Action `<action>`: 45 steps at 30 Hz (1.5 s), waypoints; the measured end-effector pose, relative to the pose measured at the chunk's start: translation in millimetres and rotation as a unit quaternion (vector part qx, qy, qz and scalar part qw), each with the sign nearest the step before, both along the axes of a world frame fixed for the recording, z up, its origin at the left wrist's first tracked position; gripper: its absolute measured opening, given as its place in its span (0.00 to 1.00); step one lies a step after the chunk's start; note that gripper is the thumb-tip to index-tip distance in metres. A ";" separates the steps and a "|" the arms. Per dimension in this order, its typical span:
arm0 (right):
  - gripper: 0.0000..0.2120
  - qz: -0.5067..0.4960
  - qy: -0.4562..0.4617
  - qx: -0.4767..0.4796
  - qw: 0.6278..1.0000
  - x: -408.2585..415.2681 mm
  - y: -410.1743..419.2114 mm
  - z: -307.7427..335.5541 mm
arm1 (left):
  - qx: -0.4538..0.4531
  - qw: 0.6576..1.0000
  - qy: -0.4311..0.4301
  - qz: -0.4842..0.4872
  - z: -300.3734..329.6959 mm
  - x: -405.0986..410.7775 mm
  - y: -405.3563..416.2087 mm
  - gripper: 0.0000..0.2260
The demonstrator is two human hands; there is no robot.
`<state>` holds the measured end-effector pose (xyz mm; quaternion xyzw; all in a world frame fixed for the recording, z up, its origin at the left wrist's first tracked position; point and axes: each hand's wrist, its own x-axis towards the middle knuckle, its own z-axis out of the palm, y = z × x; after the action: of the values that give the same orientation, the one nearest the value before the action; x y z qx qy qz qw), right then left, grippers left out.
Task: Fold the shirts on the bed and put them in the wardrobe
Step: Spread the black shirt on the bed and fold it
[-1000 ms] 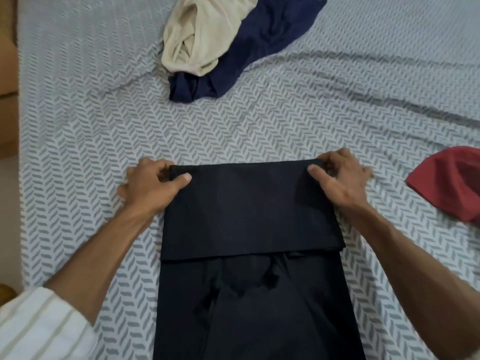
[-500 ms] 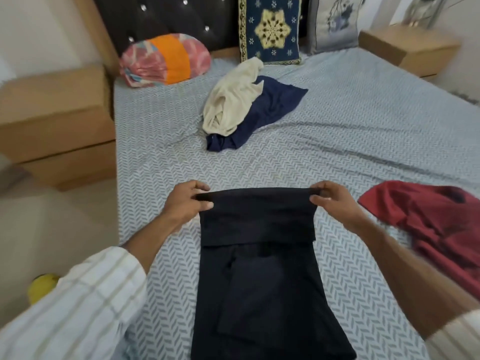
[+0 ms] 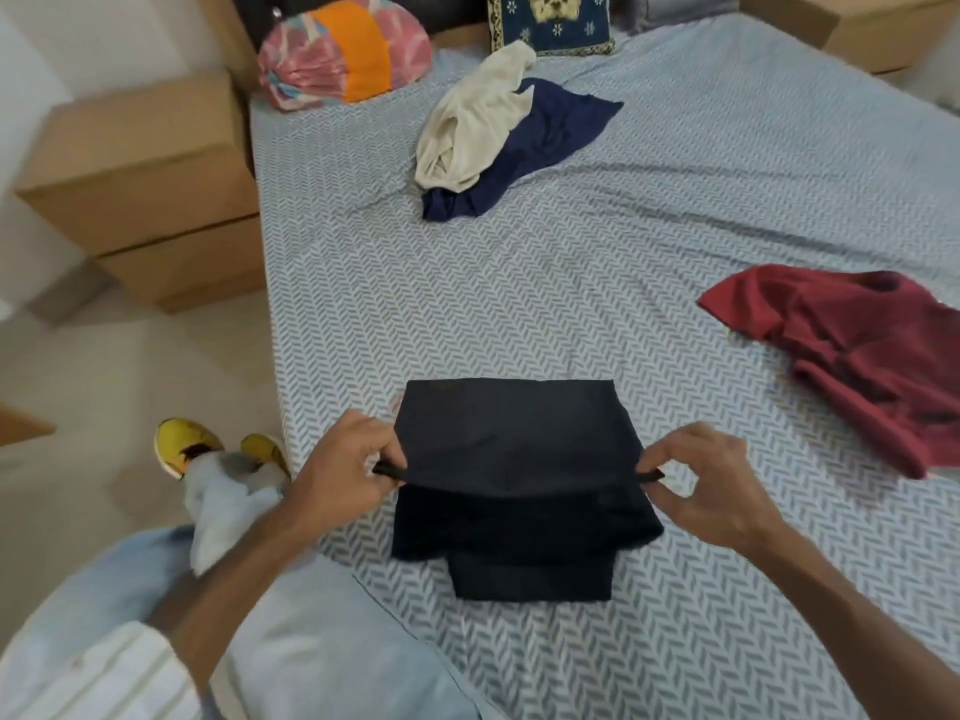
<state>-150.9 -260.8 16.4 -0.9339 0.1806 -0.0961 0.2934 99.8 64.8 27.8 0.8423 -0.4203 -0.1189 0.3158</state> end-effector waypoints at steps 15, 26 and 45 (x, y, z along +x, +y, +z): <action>0.11 0.026 0.055 -0.108 0.992 -35.9 48.4 -44.1 | 0.205 0.964 -0.123 -0.115 -34.5 -54.8 7.2 0.17; 0.31 0.036 0.140 -0.148 0.978 93.5 81.2 -81.9 | 0.254 0.953 -0.155 -0.052 -89.3 -50.5 -89.5 0.32; 0.28 -0.354 0.205 0.300 0.861 99.1 23.5 -48.3 | 0.182 0.855 0.338 0.348 -58.2 20.8 -74.8 0.42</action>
<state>-51.9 -237.4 -31.9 -0.6721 0.5754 0.0593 0.4622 120.6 -10.0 -30.5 0.8838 0.0628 -0.3534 0.3001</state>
